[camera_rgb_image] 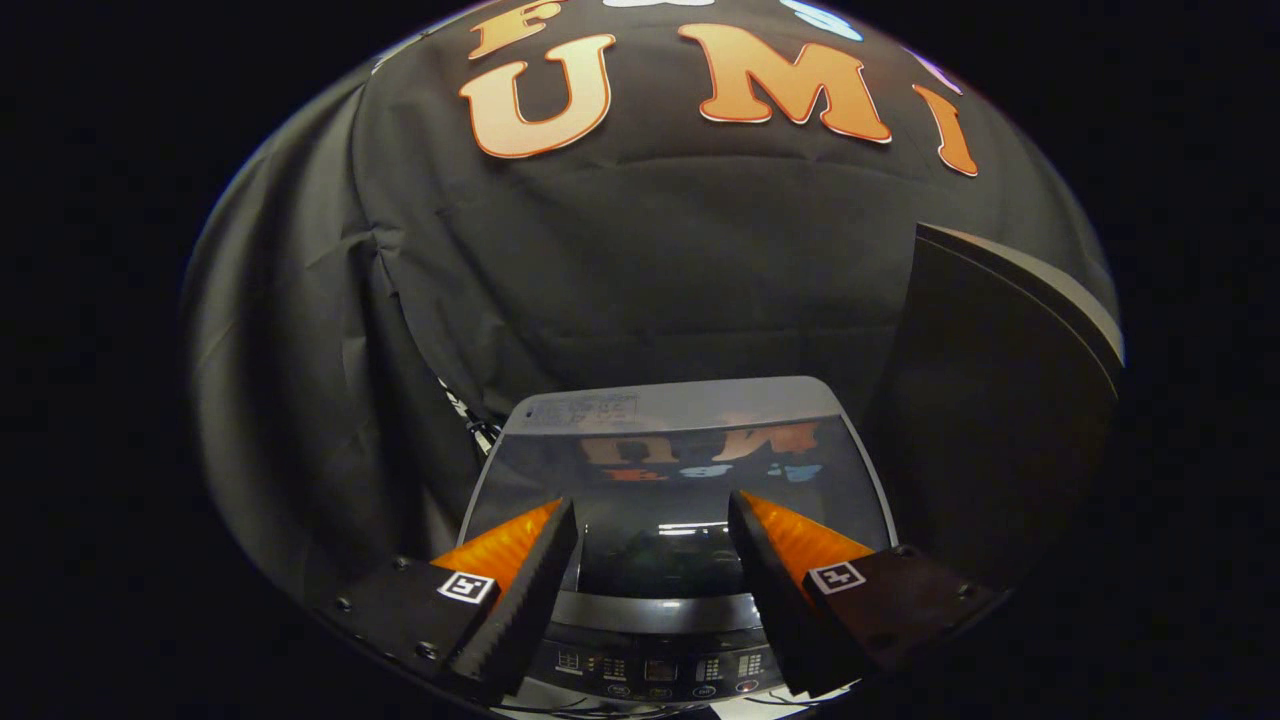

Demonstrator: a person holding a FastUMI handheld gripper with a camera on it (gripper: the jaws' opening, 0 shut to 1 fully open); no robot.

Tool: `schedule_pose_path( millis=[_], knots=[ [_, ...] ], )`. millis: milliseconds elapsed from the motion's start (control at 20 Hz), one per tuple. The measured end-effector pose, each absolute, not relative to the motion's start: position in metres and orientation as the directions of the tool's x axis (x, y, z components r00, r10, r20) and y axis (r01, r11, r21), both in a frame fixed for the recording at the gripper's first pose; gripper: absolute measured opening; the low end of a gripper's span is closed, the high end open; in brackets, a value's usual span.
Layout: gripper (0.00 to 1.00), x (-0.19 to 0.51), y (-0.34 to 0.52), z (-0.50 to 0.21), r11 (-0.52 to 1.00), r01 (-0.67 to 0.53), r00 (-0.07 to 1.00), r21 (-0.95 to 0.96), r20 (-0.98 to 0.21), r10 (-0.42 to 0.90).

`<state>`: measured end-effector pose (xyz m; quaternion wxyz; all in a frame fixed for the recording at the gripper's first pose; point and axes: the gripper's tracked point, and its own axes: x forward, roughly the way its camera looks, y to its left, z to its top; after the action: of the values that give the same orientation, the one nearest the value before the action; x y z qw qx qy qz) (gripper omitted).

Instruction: Put the clothes into the washing machine and then close the washing machine lid.

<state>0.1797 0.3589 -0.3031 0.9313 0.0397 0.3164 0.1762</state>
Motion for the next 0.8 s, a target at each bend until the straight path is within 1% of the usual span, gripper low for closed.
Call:
schedule_pose_path(
  millis=[150,250,550,800],
  knots=[
    [0.98,0.186,0.356,-0.276,0.933,-0.316,0.762,0.174,-0.539,0.359],
    [0.98,0.186,0.349,-0.245,0.931,-0.323,0.783,0.170,-0.505,0.364],
    [0.98,0.174,0.315,-0.126,0.927,-0.348,0.857,0.137,-0.355,0.374],
    [0.98,0.148,0.261,-0.050,0.941,-0.321,0.904,0.109,-0.262,0.338]
  ],
)
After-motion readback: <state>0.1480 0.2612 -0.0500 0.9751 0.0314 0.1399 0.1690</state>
